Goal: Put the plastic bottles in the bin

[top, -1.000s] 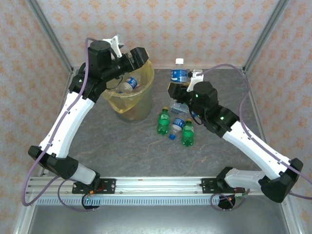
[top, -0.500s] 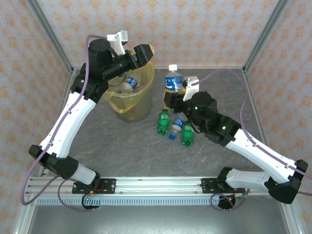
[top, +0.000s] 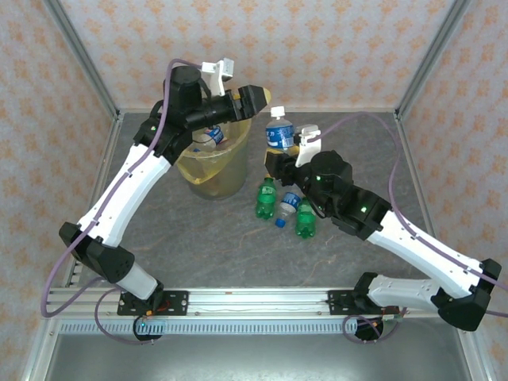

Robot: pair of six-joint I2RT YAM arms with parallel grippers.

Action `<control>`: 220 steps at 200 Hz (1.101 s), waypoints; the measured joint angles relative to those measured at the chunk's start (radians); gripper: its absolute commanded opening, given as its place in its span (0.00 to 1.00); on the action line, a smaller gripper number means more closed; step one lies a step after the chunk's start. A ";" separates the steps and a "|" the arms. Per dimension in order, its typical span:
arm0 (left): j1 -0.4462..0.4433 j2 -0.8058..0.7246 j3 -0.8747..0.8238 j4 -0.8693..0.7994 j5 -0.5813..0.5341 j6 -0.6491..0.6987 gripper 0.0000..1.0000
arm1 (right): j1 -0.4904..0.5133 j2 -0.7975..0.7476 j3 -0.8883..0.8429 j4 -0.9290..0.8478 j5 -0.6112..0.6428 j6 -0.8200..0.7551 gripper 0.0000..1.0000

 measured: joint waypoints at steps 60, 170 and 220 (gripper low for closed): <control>-0.041 0.021 0.054 -0.014 0.039 0.064 0.70 | 0.000 0.018 0.000 0.001 0.000 -0.023 0.48; -0.067 0.065 0.090 -0.122 0.025 0.137 0.39 | 0.000 0.019 0.000 0.002 -0.003 -0.027 0.48; -0.079 0.065 0.097 -0.125 0.022 0.134 0.25 | 0.000 0.020 0.000 -0.005 -0.003 -0.029 0.57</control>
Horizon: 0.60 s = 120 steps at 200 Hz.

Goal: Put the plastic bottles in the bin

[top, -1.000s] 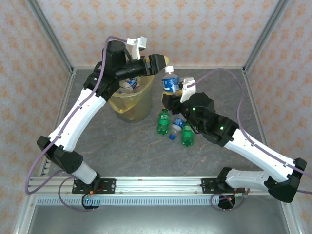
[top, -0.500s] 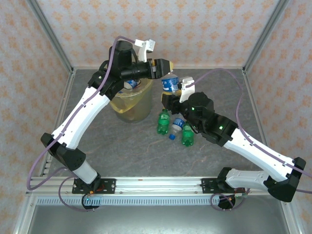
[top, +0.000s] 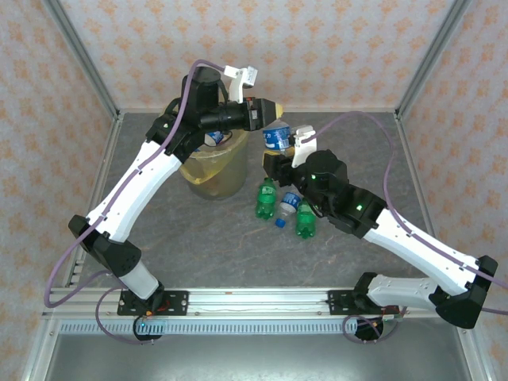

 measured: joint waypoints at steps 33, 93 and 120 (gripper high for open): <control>-0.001 -0.005 -0.003 0.007 -0.024 -0.001 0.23 | 0.000 0.000 0.000 0.000 0.003 0.008 0.98; 0.032 -0.118 -0.091 0.076 -0.156 -0.031 0.20 | 0.000 -0.024 0.000 0.004 0.053 0.008 1.00; 0.107 -0.201 -0.163 0.133 -0.241 -0.063 0.20 | 0.002 -0.062 -0.015 0.016 0.084 0.012 1.00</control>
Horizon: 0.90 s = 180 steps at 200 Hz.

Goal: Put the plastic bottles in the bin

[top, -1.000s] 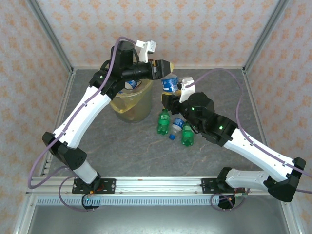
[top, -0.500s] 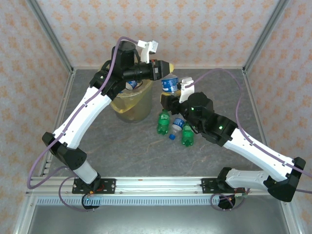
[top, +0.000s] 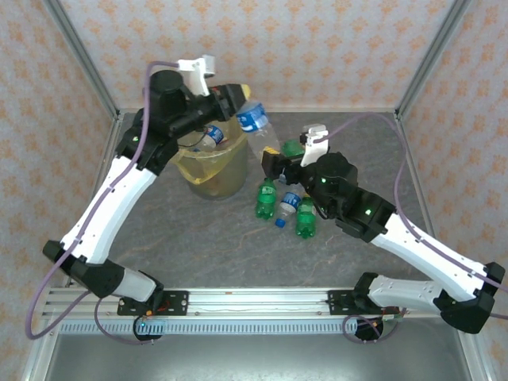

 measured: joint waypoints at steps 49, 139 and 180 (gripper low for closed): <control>0.087 -0.110 -0.066 0.015 -0.259 0.029 0.22 | 0.000 -0.055 -0.039 0.004 0.043 0.021 1.00; 0.087 -0.043 -0.095 0.030 -0.619 0.281 0.22 | 0.000 -0.058 -0.050 0.004 0.047 0.033 1.00; 0.087 0.060 -0.148 0.099 -0.673 0.343 0.23 | 0.000 -0.056 -0.050 0.003 0.047 0.033 1.00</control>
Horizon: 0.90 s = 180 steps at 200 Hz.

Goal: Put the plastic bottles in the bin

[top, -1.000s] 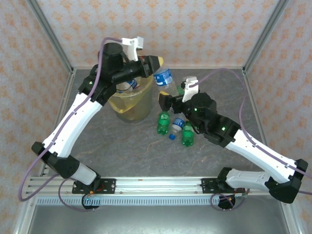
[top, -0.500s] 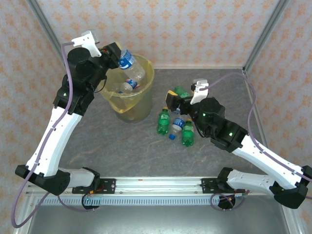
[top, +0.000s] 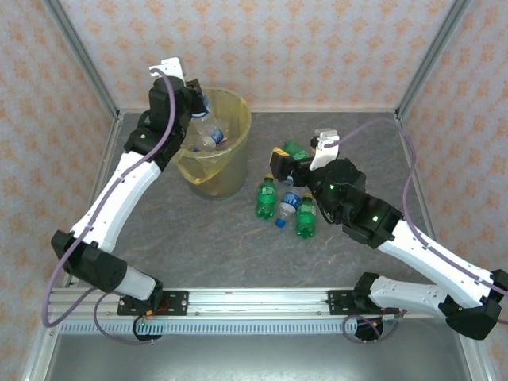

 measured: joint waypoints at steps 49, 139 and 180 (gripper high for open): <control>0.000 0.108 -0.050 0.099 -0.029 0.069 0.25 | 0.000 0.019 0.021 -0.011 0.000 0.000 1.00; 0.000 0.161 -0.099 0.195 -0.030 0.069 0.28 | 0.000 0.020 0.022 -0.020 0.003 0.005 1.00; 0.000 0.159 -0.095 0.187 -0.045 0.073 0.30 | 0.000 0.020 0.022 -0.020 0.007 0.008 1.00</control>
